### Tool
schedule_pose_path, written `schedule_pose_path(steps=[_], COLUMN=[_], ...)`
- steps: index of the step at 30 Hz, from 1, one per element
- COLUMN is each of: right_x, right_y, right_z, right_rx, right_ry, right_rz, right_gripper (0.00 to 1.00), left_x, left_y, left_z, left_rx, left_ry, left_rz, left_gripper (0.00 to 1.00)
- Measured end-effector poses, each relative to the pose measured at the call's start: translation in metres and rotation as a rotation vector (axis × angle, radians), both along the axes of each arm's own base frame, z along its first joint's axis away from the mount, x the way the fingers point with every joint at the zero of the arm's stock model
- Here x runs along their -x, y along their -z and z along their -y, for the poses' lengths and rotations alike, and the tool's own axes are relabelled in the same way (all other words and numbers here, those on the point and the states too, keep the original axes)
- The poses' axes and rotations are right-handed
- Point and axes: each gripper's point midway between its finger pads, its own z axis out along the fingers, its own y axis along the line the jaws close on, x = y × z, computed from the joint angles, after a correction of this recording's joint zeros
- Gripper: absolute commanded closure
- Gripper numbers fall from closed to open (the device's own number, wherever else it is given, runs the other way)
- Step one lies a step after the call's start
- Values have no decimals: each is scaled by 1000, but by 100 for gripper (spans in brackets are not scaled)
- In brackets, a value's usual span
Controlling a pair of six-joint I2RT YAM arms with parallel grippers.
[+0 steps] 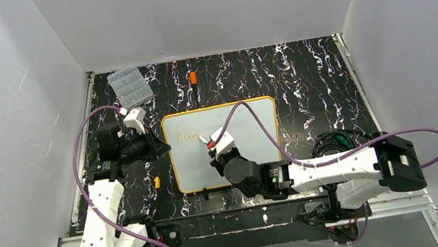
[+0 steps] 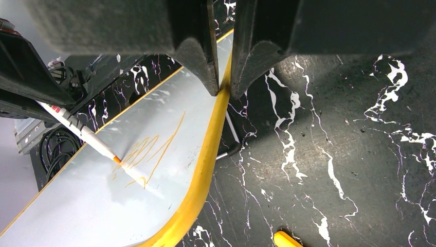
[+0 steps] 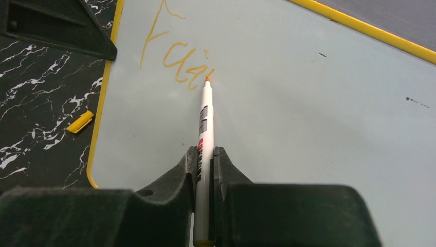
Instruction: Write a sentence on the whiteboard
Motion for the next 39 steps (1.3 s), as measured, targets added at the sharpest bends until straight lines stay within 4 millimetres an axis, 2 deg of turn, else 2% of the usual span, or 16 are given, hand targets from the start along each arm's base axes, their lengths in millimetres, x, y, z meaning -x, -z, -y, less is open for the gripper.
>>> schedule_pose_path(steps=[18,29,39], right_x=[-2,1,-6], right_y=[-4,-24,-12], right_z=[15,9,6], right_rx=[3,-29,37], right_ry=[52,-4,21], right_rz=[-2,40,67], right_gripper=[99,99,99], left_x=[0,0,0], left_y=[0,0,0], left_z=[0,0,0], left_rx=[-2,1,0], left_ry=[-3,0,-1], left_rz=[1,-2,-1], left_gripper=[88,89,89])
